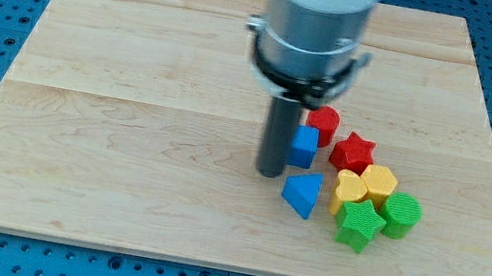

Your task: Point your arm towards red circle

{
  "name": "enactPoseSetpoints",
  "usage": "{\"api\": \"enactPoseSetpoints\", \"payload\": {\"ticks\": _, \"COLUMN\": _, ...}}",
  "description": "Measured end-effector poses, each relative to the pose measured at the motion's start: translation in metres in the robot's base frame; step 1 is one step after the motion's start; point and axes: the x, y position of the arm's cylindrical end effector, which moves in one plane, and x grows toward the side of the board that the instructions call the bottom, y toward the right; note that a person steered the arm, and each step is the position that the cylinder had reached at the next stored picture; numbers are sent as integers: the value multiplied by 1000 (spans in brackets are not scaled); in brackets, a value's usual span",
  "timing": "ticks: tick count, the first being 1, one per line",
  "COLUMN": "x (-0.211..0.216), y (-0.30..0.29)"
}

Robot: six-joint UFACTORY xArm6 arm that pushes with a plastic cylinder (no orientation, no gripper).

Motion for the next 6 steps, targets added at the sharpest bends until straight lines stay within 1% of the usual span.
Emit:
{"api": "enactPoseSetpoints", "payload": {"ticks": 1, "x": -16, "y": -59}}
{"api": "enactPoseSetpoints", "payload": {"ticks": 2, "x": -63, "y": -59}}
{"api": "enactPoseSetpoints", "payload": {"ticks": 3, "x": -90, "y": -23}}
{"api": "enactPoseSetpoints", "payload": {"ticks": 4, "x": -103, "y": 28}}
{"api": "enactPoseSetpoints", "payload": {"ticks": 5, "x": -105, "y": 67}}
{"api": "enactPoseSetpoints", "payload": {"ticks": 6, "x": -94, "y": 87}}
